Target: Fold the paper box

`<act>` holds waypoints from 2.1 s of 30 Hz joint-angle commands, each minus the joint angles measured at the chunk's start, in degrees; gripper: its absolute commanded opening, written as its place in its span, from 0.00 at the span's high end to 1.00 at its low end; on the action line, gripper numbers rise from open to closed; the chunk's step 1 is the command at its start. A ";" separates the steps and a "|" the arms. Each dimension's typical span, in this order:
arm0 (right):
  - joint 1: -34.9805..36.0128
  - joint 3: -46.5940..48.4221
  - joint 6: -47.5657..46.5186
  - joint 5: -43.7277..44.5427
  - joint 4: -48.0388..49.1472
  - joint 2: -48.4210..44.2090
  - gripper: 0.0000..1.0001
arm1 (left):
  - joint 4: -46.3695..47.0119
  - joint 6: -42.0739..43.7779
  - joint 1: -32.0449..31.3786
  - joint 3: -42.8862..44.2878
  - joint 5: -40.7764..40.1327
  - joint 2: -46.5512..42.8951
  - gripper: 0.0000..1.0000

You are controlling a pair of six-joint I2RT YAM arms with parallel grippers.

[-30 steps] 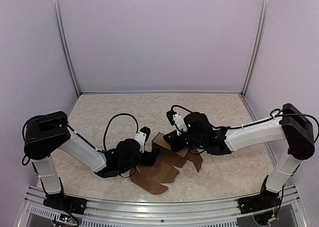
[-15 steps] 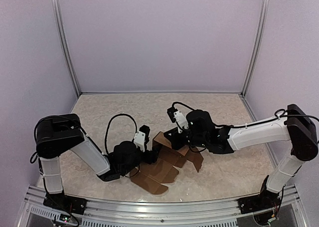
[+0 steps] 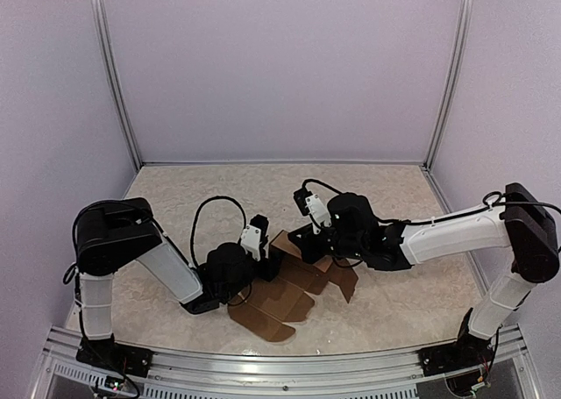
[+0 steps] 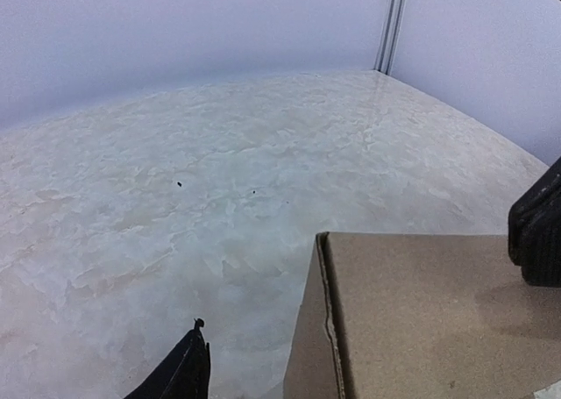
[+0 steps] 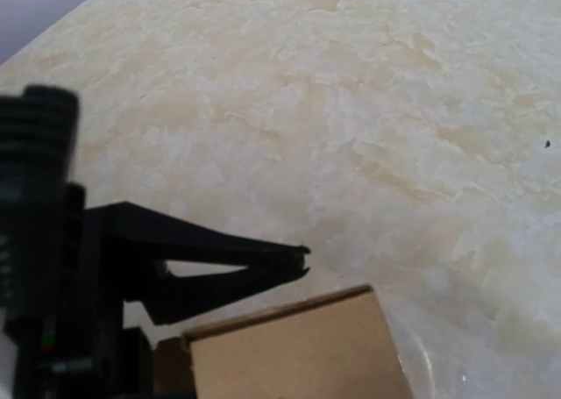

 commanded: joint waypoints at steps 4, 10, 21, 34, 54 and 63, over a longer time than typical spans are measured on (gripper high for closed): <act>0.46 1.31 -0.73 -0.21 -0.58 -0.01 0.97 | 0.52 -0.13 1.15 0.80 0.47 2.15 0.51; 0.49 4.10 -0.94 -0.66 -0.50 2.19 0.97 | -0.04 -0.47 1.43 0.83 1.40 2.66 0.70; 0.40 10.73 -0.02 -4.53 0.28 8.00 1.00 | -0.54 1.05 1.42 0.54 1.69 2.33 1.00; 0.39 12.68 3.98 -7.67 1.96 16.03 1.00 | -0.89 1.20 1.41 0.22 0.80 1.98 0.96; 0.46 8.52 5.70 -6.35 2.42 14.45 1.00 | -4.10 0.43 1.36 2.02 1.20 2.85 0.98; 0.46 8.36 5.57 -5.52 1.33 11.40 1.00 | -3.75 1.07 0.97 1.26 -2.09 1.99 1.00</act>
